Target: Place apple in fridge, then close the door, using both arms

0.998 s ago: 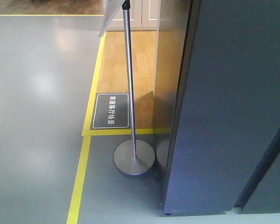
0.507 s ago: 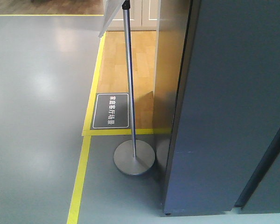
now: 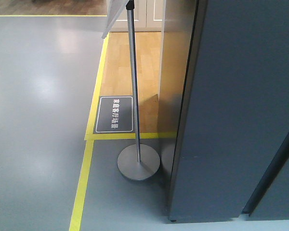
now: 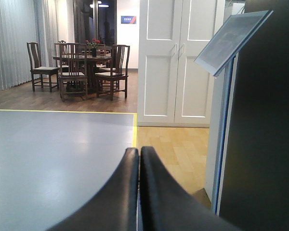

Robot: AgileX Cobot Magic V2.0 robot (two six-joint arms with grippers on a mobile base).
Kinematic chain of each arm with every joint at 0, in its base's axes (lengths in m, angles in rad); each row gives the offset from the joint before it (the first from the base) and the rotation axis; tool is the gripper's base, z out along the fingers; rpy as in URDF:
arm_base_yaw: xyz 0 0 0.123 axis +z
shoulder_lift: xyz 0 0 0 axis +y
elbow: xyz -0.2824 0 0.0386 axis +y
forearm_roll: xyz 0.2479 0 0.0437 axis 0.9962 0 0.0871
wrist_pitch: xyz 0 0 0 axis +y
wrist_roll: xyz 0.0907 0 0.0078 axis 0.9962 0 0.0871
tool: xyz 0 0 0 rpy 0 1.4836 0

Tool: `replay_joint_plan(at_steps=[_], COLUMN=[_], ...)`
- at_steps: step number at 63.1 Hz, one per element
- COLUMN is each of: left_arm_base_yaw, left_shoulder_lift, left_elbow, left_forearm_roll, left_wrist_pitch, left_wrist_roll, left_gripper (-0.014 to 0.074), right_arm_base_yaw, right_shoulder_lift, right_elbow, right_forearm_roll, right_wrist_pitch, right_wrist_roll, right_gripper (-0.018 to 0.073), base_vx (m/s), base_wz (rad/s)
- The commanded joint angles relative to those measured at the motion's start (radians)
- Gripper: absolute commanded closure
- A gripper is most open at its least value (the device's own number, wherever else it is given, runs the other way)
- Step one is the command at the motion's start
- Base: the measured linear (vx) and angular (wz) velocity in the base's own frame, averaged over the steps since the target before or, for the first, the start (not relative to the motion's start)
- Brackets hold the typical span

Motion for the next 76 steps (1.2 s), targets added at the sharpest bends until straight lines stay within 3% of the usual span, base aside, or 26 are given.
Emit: replay_joint_plan(at_steps=[1, 13, 27, 40, 76], left_arm_base_yaw=[0.000, 0.000, 0.000, 0.000, 0.000], left_shoulder_lift=[-0.016, -0.016, -0.015, -0.015, -0.015], left_elbow=[0.021, 0.021, 0.021, 0.021, 0.021], left_forearm_roll=[-0.004, -0.004, -0.004, -0.004, -0.004], left_wrist_pitch=[-0.075, -0.075, -0.075, -0.075, -0.075], left_wrist_roll=[-0.001, -0.001, -0.001, -0.001, -0.001], left_gripper=[0.0603, 0.0603, 0.0603, 0.0603, 0.0603], right_arm_base_yaw=[-0.004, -0.032, -0.039, -0.039, -0.039], right_shoulder_lift=[-0.066, -0.221, -0.222, -0.221, -0.221], right_elbow=[0.121, 0.301, 0.297, 0.297, 0.296], right_forearm_roll=[0.013, 0.084, 0.083, 0.128, 0.128], right_wrist_pitch=[-0.290, -0.414, -0.372, -0.384, -0.376], right_wrist_roll=[-0.001, -0.001, -0.052, -0.042, -0.042], right_gripper=[0.0564, 0.0564, 0.0564, 0.0564, 0.0564], base_vx=[0.00, 0.00, 0.00, 0.00, 0.00], base_wz=[0.00, 0.00, 0.00, 0.00, 0.00])
